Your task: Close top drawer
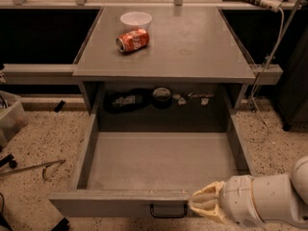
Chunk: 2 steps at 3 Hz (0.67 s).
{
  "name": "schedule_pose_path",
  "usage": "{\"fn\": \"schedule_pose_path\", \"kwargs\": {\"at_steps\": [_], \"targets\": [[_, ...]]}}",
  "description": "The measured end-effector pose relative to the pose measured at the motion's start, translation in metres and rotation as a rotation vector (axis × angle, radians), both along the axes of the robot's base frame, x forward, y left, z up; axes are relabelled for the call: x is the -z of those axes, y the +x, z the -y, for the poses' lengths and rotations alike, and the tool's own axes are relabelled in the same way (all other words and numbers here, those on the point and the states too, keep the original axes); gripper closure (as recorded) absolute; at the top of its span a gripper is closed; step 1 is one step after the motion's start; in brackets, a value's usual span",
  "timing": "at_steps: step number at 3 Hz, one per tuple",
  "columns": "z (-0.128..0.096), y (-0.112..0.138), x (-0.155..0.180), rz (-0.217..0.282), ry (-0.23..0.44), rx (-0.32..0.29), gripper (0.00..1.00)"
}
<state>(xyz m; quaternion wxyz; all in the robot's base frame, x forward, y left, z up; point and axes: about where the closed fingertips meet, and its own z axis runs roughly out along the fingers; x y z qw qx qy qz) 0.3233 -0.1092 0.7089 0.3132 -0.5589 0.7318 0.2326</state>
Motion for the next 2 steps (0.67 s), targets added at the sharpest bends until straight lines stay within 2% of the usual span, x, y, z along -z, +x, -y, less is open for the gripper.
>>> {"fn": "schedule_pose_path", "kwargs": {"at_steps": [1, 2], "targets": [[0.009, 0.018, 0.010, 0.071, -0.014, 0.037, 1.00], [0.007, 0.031, 0.028, 0.114, -0.038, 0.018, 1.00]]}}
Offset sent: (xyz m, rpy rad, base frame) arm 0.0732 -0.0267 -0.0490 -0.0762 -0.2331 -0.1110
